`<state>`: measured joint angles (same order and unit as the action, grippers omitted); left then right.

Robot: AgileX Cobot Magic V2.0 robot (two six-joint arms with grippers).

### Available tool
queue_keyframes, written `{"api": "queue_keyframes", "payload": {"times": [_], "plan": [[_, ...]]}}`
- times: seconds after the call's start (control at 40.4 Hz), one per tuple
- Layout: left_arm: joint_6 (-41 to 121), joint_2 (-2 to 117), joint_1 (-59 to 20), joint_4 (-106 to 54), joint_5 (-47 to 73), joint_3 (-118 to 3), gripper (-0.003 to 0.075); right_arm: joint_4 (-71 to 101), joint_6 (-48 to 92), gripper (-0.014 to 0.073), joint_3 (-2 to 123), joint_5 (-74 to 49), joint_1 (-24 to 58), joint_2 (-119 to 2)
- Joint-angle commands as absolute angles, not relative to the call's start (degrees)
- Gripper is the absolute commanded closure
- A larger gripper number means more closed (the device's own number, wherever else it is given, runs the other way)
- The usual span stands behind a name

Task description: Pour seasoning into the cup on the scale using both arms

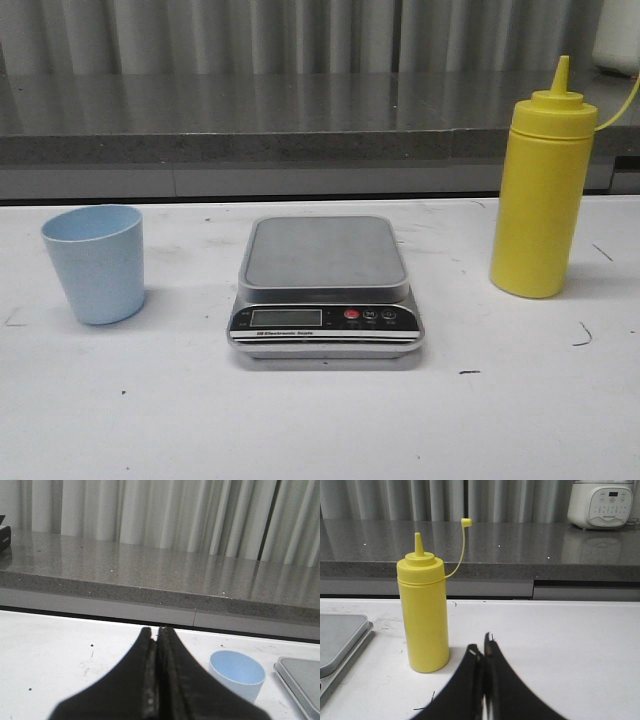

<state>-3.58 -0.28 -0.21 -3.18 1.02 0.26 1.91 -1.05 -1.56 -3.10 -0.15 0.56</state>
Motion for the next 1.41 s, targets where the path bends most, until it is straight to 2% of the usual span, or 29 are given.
{"api": "queue_keyframes", "payload": {"times": [0.0, 0.396, 0.52, 0.594, 0.693, 0.891, 0.965, 1.237, 1.286, 1.311, 1.385], "plan": [[-4.0, -1.2, -0.6, -3.3, -3.6, 1.7, 0.0740, 2.0, -0.9, 0.0661, -1.2, 1.8, -0.5, 1.5], [-4.0, -1.2, -0.6, -3.3, -3.6, 1.7, 0.0740, 2.0, -0.9, 0.0661, -1.2, 1.8, -0.5, 1.5], [-4.0, -1.2, -0.6, -3.4, -10.6, 0.2, 0.0740, 2.0, -0.9, 0.0661, -0.5, 5.9, -0.5, 1.5], [-4.0, -1.0, -0.6, -3.4, -3.8, -6.5, 0.0740, 1.9, -0.9, 0.0661, 4.7, 2.3, -0.5, 1.5], [-4.0, 2.1, -0.6, -3.0, 5.4, -18.4, 0.0740, 1.0, 0.0, 0.0661, 14.4, -8.6, -0.5, 0.1], [-3.6, 18.4, -0.6, -2.3, 26.1, -39.0, 0.0740, 0.8, 0.0, 0.0661, 33.8, -27.0, -0.5, -13.9], [-3.6, 24.3, -0.6, -2.3, 30.8, -41.1, 0.0740, 0.4, 0.0, 0.0661, 38.0, -31.4, -0.5, -19.7], [-3.6, 35.0, -0.6, -5.4, 32.7, -41.1, 0.0740, 0.0, 0.0, 0.0654, 37.4, -36.6, -0.5, -30.1], [-3.3, 36.0, -0.6, -4.9, 33.5, -41.1, 0.0738, 0.0, 0.5, 0.0580, 37.0, -36.8, -0.5, -30.9], [-2.3, 36.3, -0.6, -4.9, 33.9, -41.1, 0.0722, 0.0, 0.9, 0.0502, 36.8, -37.0, -0.5, -31.1], [-1.8, 37.0, -1.3, -5.1, 34.0, -41.1, 0.0564, 0.0, 2.5, 0.0228, 36.7, -37.4, -0.5, -31.2]]}}
